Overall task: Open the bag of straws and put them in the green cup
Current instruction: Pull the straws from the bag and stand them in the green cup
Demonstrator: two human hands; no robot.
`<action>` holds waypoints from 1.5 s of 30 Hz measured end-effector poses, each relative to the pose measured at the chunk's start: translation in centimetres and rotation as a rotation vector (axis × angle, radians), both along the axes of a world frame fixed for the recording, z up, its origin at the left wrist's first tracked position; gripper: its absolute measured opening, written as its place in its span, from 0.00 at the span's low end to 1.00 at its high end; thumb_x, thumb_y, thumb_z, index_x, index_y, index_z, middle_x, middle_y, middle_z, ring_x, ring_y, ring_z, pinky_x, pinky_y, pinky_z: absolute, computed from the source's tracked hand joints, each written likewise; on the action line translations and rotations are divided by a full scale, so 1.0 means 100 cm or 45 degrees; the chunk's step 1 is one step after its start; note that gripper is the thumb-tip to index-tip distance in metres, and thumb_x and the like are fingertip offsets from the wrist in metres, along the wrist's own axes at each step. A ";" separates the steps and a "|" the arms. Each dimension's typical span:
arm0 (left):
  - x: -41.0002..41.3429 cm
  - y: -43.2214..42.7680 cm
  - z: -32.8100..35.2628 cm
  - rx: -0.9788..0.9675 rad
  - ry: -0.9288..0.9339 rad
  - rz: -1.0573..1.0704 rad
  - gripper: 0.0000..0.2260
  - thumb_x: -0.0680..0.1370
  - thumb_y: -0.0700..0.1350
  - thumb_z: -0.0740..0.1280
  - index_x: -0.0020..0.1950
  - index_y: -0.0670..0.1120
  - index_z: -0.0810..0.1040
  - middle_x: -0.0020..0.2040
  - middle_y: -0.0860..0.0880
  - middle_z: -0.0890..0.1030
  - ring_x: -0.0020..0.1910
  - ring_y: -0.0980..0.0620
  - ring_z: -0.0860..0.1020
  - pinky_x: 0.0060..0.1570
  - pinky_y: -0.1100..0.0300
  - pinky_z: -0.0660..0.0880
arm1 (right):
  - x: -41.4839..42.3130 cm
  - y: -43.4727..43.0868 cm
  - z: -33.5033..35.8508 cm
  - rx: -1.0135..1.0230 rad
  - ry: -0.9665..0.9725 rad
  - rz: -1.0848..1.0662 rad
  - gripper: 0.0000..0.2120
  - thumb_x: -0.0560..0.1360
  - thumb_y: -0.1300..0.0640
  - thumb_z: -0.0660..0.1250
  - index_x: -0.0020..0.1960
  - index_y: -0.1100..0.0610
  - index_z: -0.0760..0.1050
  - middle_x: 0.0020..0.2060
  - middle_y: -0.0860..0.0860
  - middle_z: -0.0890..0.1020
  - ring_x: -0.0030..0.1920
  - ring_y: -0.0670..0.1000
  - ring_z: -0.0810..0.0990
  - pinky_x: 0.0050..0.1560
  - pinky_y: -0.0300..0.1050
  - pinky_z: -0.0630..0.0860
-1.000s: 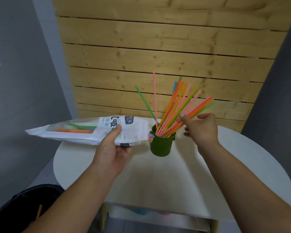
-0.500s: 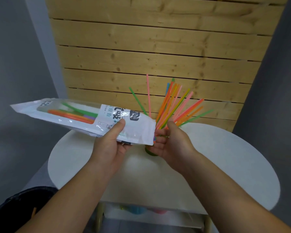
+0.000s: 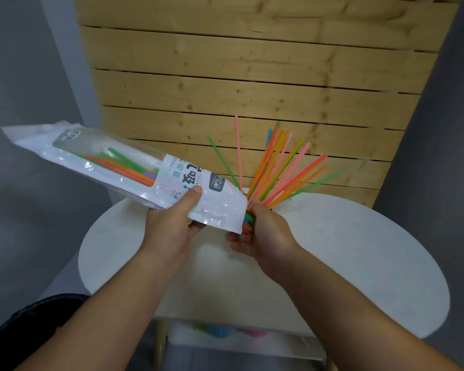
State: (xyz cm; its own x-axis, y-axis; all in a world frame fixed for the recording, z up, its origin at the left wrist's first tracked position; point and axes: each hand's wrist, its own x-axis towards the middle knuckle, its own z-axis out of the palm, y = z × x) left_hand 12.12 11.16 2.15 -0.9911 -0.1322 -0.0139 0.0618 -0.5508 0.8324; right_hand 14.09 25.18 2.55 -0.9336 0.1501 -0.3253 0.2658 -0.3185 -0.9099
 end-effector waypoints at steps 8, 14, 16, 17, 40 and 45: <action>-0.002 -0.004 -0.003 0.356 -0.239 -0.063 0.13 0.78 0.36 0.70 0.61 0.47 0.79 0.50 0.47 0.88 0.44 0.51 0.87 0.34 0.57 0.82 | 0.000 0.016 -0.002 0.810 0.460 -0.067 0.12 0.80 0.50 0.64 0.47 0.57 0.81 0.34 0.50 0.79 0.36 0.45 0.76 0.39 0.40 0.75; 0.001 -0.001 -0.001 0.420 -0.270 -0.078 0.10 0.78 0.35 0.69 0.55 0.48 0.79 0.51 0.46 0.88 0.45 0.50 0.87 0.39 0.53 0.85 | -0.004 0.024 -0.003 0.733 0.559 -0.025 0.04 0.78 0.57 0.68 0.50 0.54 0.82 0.27 0.48 0.74 0.28 0.45 0.73 0.32 0.40 0.72; 0.002 -0.001 0.000 0.436 -0.276 -0.085 0.10 0.78 0.35 0.69 0.55 0.48 0.79 0.47 0.48 0.88 0.42 0.51 0.87 0.36 0.54 0.84 | -0.004 0.026 -0.001 0.694 0.531 -0.010 0.03 0.78 0.60 0.69 0.48 0.57 0.82 0.26 0.48 0.77 0.25 0.44 0.75 0.27 0.38 0.73; 0.002 -0.002 0.000 0.439 -0.278 -0.087 0.10 0.79 0.35 0.69 0.55 0.48 0.79 0.46 0.48 0.88 0.41 0.51 0.87 0.34 0.55 0.84 | -0.004 0.028 0.000 0.676 0.519 -0.006 0.03 0.78 0.61 0.69 0.49 0.59 0.81 0.26 0.49 0.78 0.24 0.43 0.75 0.26 0.38 0.73; 0.007 -0.004 0.002 0.531 -0.333 -0.091 0.11 0.78 0.34 0.69 0.58 0.45 0.79 0.49 0.45 0.88 0.40 0.50 0.88 0.31 0.56 0.82 | -0.006 0.020 -0.005 -0.262 0.453 0.024 0.13 0.68 0.58 0.75 0.50 0.60 0.78 0.39 0.55 0.78 0.35 0.48 0.73 0.27 0.35 0.68; 0.010 0.000 0.003 0.529 -0.346 -0.123 0.09 0.78 0.34 0.69 0.56 0.45 0.79 0.49 0.45 0.88 0.40 0.49 0.88 0.34 0.55 0.84 | -0.007 0.013 -0.002 -0.387 0.538 -0.026 0.07 0.78 0.65 0.67 0.54 0.64 0.79 0.43 0.57 0.85 0.40 0.51 0.85 0.42 0.45 0.83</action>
